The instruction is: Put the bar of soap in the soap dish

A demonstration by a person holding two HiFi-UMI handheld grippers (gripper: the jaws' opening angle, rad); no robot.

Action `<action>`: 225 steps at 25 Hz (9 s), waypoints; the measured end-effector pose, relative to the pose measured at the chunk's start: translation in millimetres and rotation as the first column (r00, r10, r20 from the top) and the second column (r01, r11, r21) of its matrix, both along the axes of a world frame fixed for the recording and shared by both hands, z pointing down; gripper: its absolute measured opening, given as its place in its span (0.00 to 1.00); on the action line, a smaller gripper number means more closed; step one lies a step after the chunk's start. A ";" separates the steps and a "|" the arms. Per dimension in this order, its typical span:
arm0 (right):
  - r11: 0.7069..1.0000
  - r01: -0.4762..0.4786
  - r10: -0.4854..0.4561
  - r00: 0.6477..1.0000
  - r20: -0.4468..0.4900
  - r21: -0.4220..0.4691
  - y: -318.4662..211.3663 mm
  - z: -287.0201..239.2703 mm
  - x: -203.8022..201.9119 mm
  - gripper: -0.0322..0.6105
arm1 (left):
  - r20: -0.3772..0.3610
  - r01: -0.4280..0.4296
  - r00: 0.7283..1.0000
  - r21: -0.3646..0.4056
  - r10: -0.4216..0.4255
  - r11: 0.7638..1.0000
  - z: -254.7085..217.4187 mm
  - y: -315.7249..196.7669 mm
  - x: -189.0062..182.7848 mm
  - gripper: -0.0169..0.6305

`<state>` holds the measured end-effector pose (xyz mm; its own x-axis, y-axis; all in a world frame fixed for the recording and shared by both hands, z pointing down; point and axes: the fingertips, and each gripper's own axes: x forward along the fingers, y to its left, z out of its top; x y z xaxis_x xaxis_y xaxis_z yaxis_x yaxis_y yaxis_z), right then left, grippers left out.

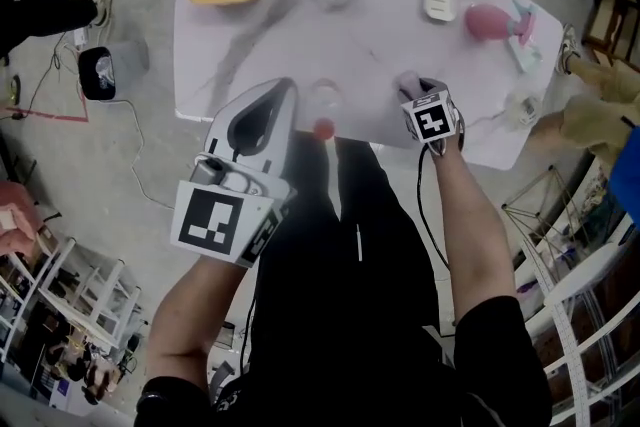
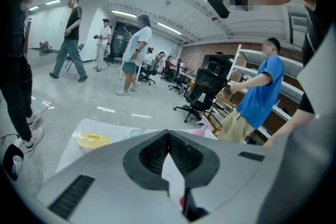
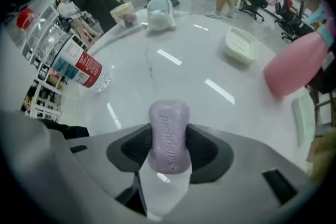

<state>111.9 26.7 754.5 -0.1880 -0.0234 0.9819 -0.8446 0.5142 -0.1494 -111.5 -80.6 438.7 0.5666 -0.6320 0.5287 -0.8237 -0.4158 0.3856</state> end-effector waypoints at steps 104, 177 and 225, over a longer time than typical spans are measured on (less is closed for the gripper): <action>0.827 -0.562 0.553 0.811 0.190 -0.007 -174.6 14.5 42.1 0.38 | -0.021 -0.020 1.000 -0.095 0.018 0.995 7.7 -15.0 11.8 0.04; 0.458 -0.430 -0.041 0.864 0.501 0.778 9.0 -609.4 -70.1 0.07 | 0.058 -0.083 0.996 0.377 0.067 0.922 -270.3 68.4 -15.2 0.04; 0.248 -0.649 0.317 0.756 0.573 0.719 24.5 -625.1 65.3 0.07 | 0.088 -0.379 0.920 0.448 0.381 0.810 -262.7 77.3 55.3 0.04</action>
<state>177.2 51.1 129.4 -0.0427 -0.9644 0.2609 -0.9849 -0.0032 -0.1731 -56.2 -3.3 176.0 0.8133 -0.5314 0.2369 -0.5620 -0.8229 0.0837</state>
